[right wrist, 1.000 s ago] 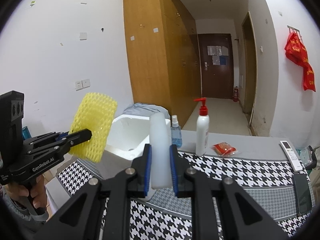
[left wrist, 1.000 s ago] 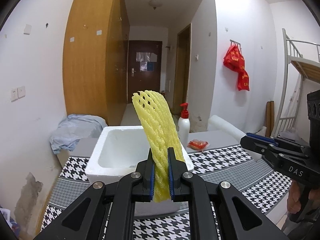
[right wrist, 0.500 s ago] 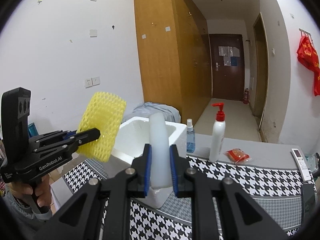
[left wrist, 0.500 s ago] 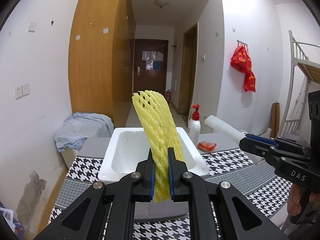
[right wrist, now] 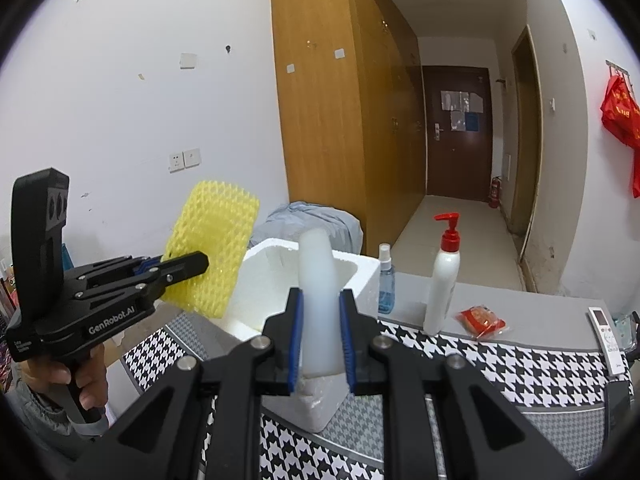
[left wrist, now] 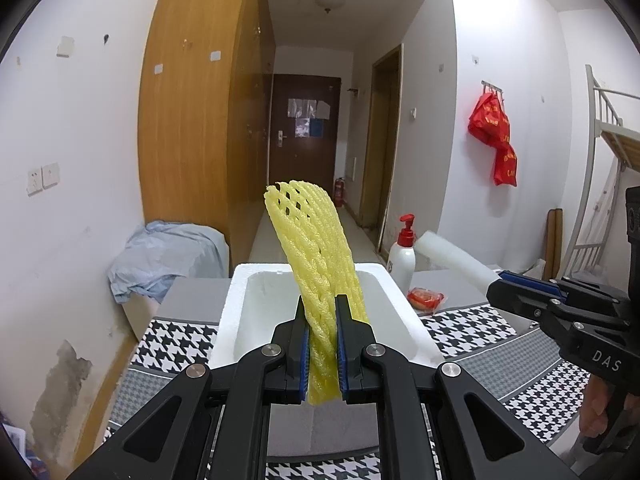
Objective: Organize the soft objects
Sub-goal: 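Carry the sponge with the left gripper while the right gripper carries the roll toward the foam box, then open the left gripper over the foam box to drop the sponge, then lower the white roll into the foam box and open the right gripper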
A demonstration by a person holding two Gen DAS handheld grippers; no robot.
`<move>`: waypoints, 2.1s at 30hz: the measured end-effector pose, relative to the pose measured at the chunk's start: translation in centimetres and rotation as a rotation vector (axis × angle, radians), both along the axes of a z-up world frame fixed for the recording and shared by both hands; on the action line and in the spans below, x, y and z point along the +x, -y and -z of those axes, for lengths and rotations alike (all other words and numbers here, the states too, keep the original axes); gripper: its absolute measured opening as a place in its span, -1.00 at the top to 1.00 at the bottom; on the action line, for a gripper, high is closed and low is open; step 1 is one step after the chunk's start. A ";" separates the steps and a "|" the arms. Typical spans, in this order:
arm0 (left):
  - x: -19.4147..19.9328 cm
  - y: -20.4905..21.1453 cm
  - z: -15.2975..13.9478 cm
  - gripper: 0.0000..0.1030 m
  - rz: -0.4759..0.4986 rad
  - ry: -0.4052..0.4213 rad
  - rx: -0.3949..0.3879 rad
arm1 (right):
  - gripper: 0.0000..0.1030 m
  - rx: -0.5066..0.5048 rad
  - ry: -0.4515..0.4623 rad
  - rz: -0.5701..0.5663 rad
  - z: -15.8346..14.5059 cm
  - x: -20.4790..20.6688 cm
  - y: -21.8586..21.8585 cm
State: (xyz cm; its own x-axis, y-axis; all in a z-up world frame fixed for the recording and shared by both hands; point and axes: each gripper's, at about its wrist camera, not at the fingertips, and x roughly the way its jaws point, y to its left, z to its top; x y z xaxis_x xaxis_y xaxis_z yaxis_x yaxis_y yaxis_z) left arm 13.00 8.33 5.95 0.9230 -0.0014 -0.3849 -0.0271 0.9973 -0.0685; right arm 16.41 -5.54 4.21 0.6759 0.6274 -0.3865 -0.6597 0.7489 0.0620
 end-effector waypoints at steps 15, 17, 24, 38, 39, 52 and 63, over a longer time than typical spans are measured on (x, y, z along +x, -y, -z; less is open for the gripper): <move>2.8 -1.1 0.9 0.77 -0.005 -0.041 -0.030 | 0.59 -0.008 -0.018 0.028 0.2 0.9 -0.3; 3.3 -1.1 1.1 0.77 -0.003 -0.049 -0.033 | 0.59 -0.009 -0.019 0.029 0.2 1.0 -0.3; 4.7 -1.5 1.4 0.77 -0.007 -0.070 -0.045 | 0.59 -0.008 -0.023 0.045 0.3 1.0 0.0; 4.0 -1.9 1.1 -0.72 -0.022 -0.034 -0.053 | 0.59 -0.008 -0.023 0.056 0.3 1.0 0.3; 3.7 -2.1 1.0 -0.73 -0.030 -0.021 -0.055 | 0.59 -0.010 -0.021 0.055 0.4 1.0 0.3; 1.3 -4.0 0.5 -0.95 -0.094 0.030 -0.028 | 0.59 -0.016 -0.014 0.049 0.4 1.0 -0.8; -1.1 -5.3 0.5 -0.98 -0.120 0.061 0.015 | 0.59 -0.023 -0.004 0.053 0.1 0.7 -2.6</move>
State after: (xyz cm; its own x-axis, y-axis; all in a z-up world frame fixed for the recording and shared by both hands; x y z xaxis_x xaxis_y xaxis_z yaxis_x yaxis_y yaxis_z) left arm 11.87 13.68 5.43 0.9378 0.1161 -0.3272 -0.1429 0.9880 -0.0588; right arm 17.15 -2.98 4.11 0.7063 0.5821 -0.4030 -0.6192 0.7838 0.0471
